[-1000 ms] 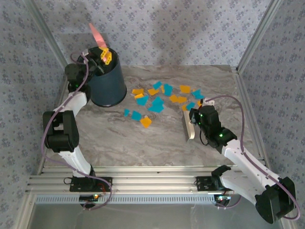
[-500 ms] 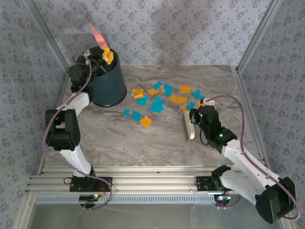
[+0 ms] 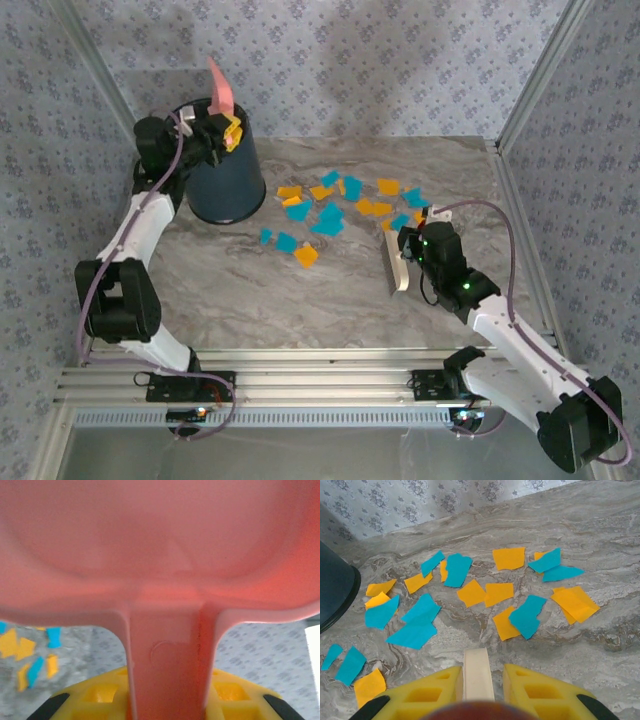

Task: Sweep away the paper scraps from the table

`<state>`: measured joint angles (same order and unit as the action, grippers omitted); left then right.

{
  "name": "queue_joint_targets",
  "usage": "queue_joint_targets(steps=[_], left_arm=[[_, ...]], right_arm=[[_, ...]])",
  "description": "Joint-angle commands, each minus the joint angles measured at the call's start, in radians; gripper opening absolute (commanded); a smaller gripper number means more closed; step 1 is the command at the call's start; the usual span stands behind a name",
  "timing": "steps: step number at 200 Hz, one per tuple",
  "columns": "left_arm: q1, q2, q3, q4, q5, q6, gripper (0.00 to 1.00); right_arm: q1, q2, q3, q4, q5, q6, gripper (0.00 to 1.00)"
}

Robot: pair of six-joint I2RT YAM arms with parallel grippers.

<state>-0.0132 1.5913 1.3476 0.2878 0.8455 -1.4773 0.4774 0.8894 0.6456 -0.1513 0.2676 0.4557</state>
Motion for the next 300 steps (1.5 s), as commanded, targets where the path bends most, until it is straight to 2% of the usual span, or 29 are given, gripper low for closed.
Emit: queue_joint_targets(steps=[1,21,44,70,94,160,179,208,300], left_arm=[[-0.006,-0.063,0.119,-0.414,0.017,0.397,0.0],[-0.019,-0.072,0.228,-0.726,-0.044,0.645,0.0],[-0.04,-0.081,0.328,-0.994,-0.108,0.896,0.0],[-0.067,-0.101,0.36,-1.172,-0.179,1.09,0.0],[-0.084,-0.144,0.322,-1.247,-0.243,1.214,0.0],[-0.172,-0.224,0.157,-1.307,-0.436,1.444,0.0],[-0.199,-0.245,0.106,-1.279,-0.474,1.484,0.0],[-0.297,-0.294,0.015,-1.197,-0.583,1.549,0.0],[-0.304,-0.411,-0.126,-1.025,-0.76,1.455,0.0]], right_arm=[[-0.002,-0.018,0.01,0.031,-0.017,-0.005,0.0],[-0.001,-0.018,0.009,0.04,-0.035,-0.005,0.0],[0.001,-0.014,0.012,0.047,-0.063,-0.008,0.0],[0.004,-0.01,0.013,0.065,-0.091,-0.009,0.0],[0.006,-0.005,0.016,0.077,-0.119,-0.011,0.0],[0.053,0.091,0.054,0.161,-0.221,-0.017,0.0],[0.067,0.143,0.067,0.219,-0.265,-0.008,0.0],[0.071,0.263,0.11,0.323,-0.362,0.056,0.0],[0.148,0.646,0.337,0.532,-0.466,0.23,0.0]])
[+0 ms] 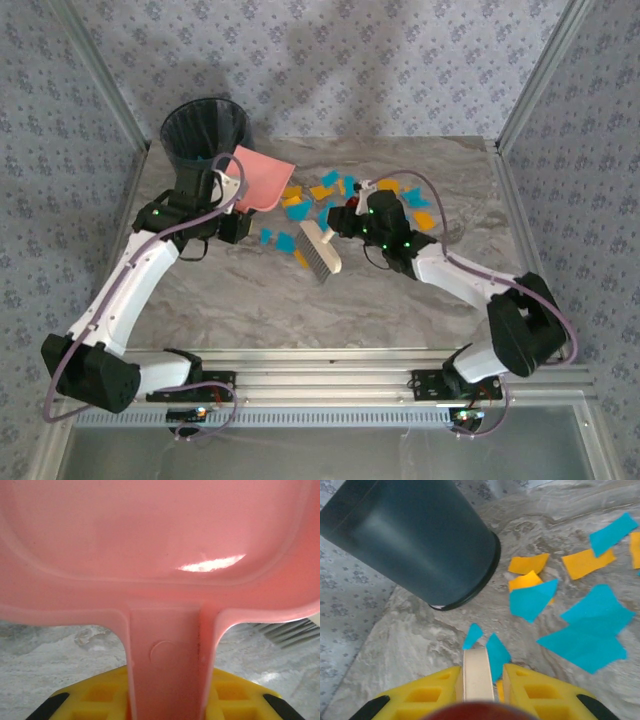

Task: Sweep away the paper scraps from the table

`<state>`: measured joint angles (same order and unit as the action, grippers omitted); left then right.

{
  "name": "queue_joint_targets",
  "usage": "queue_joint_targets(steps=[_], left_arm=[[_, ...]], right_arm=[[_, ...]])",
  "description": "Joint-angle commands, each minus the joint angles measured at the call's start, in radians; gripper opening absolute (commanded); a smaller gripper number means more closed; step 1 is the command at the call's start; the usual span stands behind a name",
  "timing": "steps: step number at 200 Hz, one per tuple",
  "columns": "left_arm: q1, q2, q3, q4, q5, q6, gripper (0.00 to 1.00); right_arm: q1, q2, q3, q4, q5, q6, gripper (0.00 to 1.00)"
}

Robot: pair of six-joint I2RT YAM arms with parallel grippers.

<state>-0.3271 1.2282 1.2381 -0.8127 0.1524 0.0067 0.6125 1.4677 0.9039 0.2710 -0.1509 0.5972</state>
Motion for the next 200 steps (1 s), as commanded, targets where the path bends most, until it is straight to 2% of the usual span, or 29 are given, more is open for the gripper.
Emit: queue_joint_targets(steps=[1,104,130,163,200], left_arm=[[0.01,-0.048,-0.018,0.076,-0.069,-0.03,0.0],[0.037,-0.077,-0.048,0.096,-0.084,-0.042,0.0],[0.037,-0.073,-0.047,0.09,-0.086,-0.037,0.0],[0.037,-0.067,-0.046,0.087,-0.081,-0.033,0.0],[0.038,-0.058,-0.043,0.078,-0.083,-0.026,0.0]], right_arm=[[0.013,0.071,0.081,0.111,-0.049,0.091,0.0],[0.04,0.42,0.352,0.219,-0.071,0.273,0.0],[0.043,0.496,0.413,0.191,-0.058,0.304,0.0],[0.037,0.551,0.423,0.165,-0.007,0.345,0.0],[0.029,0.536,0.397,0.085,0.057,0.333,0.0]])
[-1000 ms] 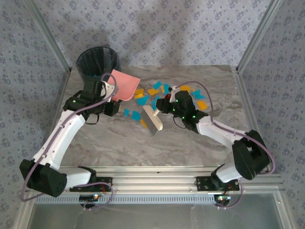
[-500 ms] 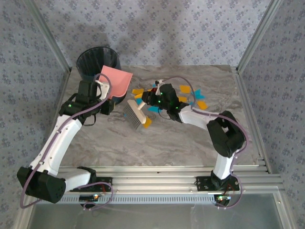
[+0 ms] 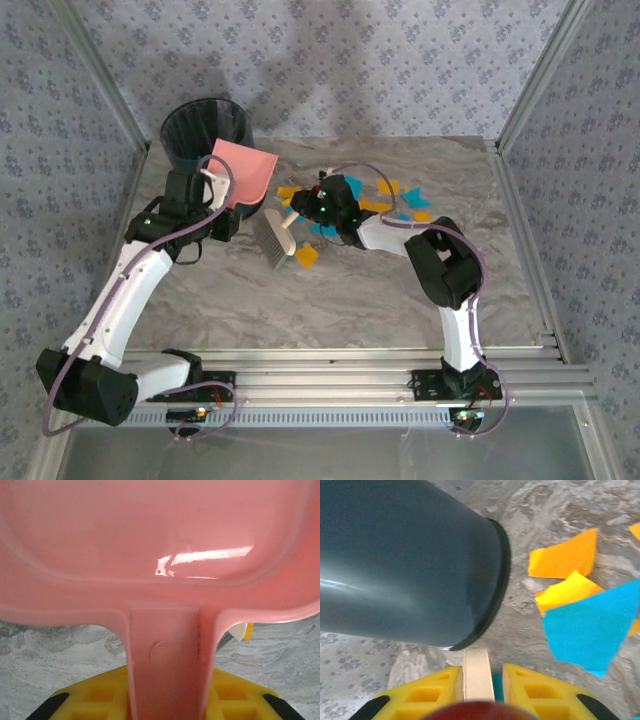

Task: Sweep away the paper scraps from the table

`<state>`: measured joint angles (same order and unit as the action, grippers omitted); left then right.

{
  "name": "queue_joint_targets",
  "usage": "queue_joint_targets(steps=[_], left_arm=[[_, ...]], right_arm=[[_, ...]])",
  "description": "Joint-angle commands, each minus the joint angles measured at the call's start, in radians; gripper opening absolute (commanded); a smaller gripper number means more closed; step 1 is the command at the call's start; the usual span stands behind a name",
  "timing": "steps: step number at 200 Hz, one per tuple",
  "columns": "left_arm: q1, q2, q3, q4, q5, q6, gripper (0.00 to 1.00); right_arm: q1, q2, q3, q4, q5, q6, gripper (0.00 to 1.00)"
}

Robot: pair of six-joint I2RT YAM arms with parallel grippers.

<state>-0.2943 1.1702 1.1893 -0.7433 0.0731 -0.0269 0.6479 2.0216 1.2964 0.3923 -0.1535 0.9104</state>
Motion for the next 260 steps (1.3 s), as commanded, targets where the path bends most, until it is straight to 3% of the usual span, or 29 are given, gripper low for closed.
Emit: queue_joint_targets(steps=[1,107,170,203,260], left_arm=[[0.006,0.0,0.006,0.009,-0.003,0.007,0.0],[0.004,0.022,0.006,-0.005,0.025,0.019,0.0],[0.003,0.038,0.006,-0.01,0.046,0.024,0.0],[0.003,0.048,0.008,-0.015,0.058,0.027,0.0],[0.001,0.066,0.013,-0.024,0.064,0.027,0.0]], right_arm=[[-0.007,-0.02,0.003,-0.038,0.061,0.019,0.0],[-0.046,-0.366,-0.33,-0.229,0.358,-0.144,0.0],[-0.059,-0.555,-0.396,-0.41,0.561,-0.195,0.0],[-0.08,-0.62,-0.435,-0.344,0.499,-0.21,0.0],[-0.174,-0.641,-0.458,-0.129,0.199,-0.202,0.0]])
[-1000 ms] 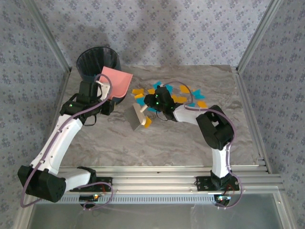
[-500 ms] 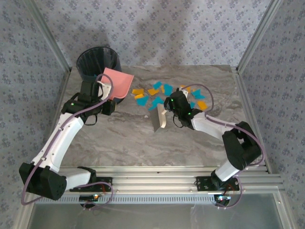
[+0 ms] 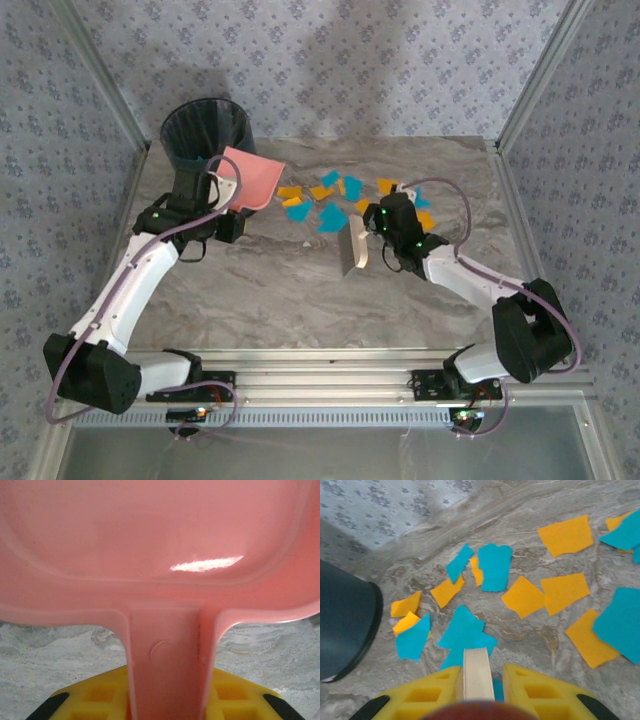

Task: Sweep away the paper scraps from the table

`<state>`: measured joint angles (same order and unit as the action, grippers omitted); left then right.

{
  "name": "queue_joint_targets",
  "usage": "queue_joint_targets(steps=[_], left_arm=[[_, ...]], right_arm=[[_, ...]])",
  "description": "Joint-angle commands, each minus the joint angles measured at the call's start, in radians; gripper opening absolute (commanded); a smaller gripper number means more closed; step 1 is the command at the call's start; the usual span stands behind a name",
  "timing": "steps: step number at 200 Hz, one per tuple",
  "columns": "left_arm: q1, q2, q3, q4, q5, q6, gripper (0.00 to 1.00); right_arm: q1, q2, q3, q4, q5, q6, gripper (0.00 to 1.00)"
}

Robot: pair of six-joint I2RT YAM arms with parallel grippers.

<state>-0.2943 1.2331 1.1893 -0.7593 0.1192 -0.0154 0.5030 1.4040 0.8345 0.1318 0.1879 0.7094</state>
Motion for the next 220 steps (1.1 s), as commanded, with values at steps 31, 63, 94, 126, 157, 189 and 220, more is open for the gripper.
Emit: queue_joint_targets(steps=[31,63,94,126,157,189,220], left_arm=[[0.001,0.008,0.013,-0.01,0.019,0.015,0.0],[0.001,0.017,0.015,-0.014,0.018,0.014,0.0],[0.0,0.022,0.014,-0.017,0.012,0.014,0.0],[0.0,0.029,0.015,-0.018,0.013,0.017,0.0],[0.0,0.031,0.015,-0.021,0.011,0.022,0.0],[0.001,0.034,0.013,-0.026,0.007,0.026,0.0],[0.0,0.035,0.012,-0.025,0.011,0.026,0.0]], right_arm=[[-0.066,0.002,0.018,0.19,-0.208,0.044,0.0],[-0.093,0.085,0.076,0.231,-0.228,0.088,0.0],[-0.101,0.184,0.156,0.226,-0.198,0.154,0.0],[-0.104,0.27,0.222,0.227,-0.157,0.197,0.0],[-0.104,0.345,0.282,0.204,-0.126,0.222,0.0],[-0.104,0.405,0.349,0.124,-0.08,0.243,0.0],[-0.096,0.414,0.39,0.013,-0.005,0.24,0.0]])
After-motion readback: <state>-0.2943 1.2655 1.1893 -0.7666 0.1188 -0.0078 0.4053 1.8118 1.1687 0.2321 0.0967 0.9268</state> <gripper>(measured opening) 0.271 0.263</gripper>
